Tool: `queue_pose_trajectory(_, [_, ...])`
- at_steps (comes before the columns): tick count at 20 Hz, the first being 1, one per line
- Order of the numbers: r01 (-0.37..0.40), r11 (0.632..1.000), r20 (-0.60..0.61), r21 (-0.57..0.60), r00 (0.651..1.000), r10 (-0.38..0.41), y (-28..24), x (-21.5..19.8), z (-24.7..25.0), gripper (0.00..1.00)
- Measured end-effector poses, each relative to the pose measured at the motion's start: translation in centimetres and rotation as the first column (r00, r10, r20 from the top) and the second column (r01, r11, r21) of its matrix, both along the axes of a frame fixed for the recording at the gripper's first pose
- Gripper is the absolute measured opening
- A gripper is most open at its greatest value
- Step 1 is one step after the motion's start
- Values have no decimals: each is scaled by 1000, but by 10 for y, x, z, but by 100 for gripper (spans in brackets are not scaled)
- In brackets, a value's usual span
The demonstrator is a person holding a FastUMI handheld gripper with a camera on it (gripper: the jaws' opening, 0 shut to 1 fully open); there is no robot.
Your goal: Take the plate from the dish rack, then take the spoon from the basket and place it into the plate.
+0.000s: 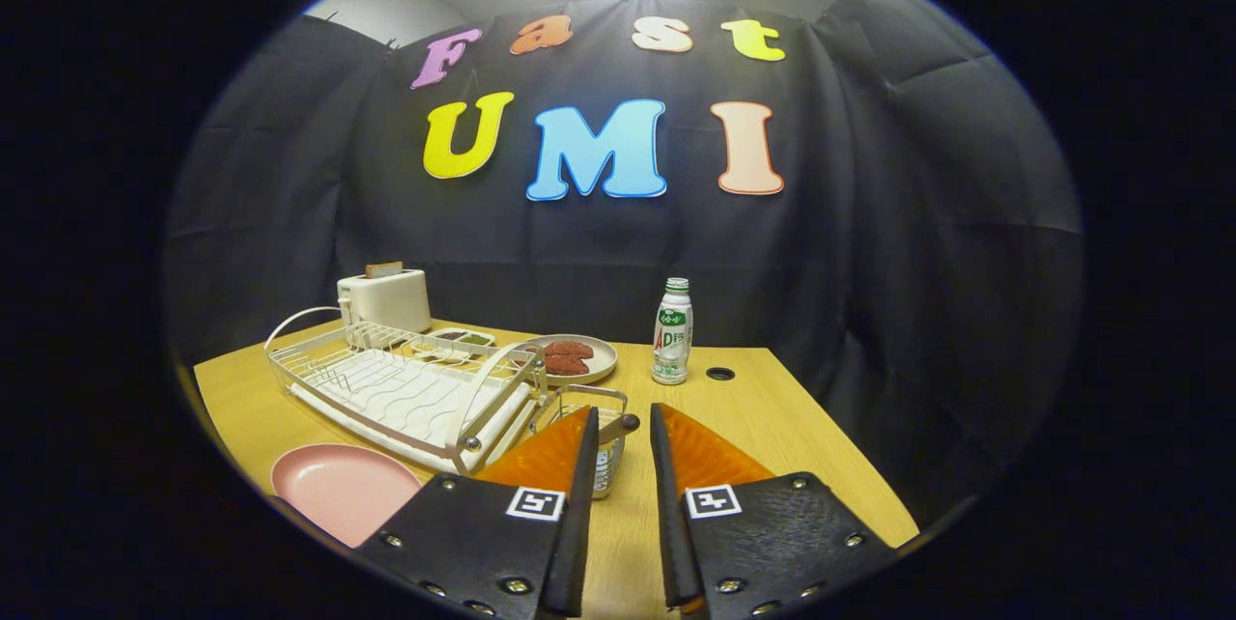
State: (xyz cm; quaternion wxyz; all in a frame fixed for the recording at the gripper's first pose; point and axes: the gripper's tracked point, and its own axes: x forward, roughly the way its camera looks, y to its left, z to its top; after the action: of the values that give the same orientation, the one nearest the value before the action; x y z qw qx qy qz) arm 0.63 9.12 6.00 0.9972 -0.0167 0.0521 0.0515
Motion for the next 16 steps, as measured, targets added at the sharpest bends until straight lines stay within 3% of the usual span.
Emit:
queue_pose_trajectory(11, [-12,993,17,114,1000,10,7,60,-18,31])
queue_pose_trajectory(16, [-1,988,4,155,1000,0,13,68,-15,31])
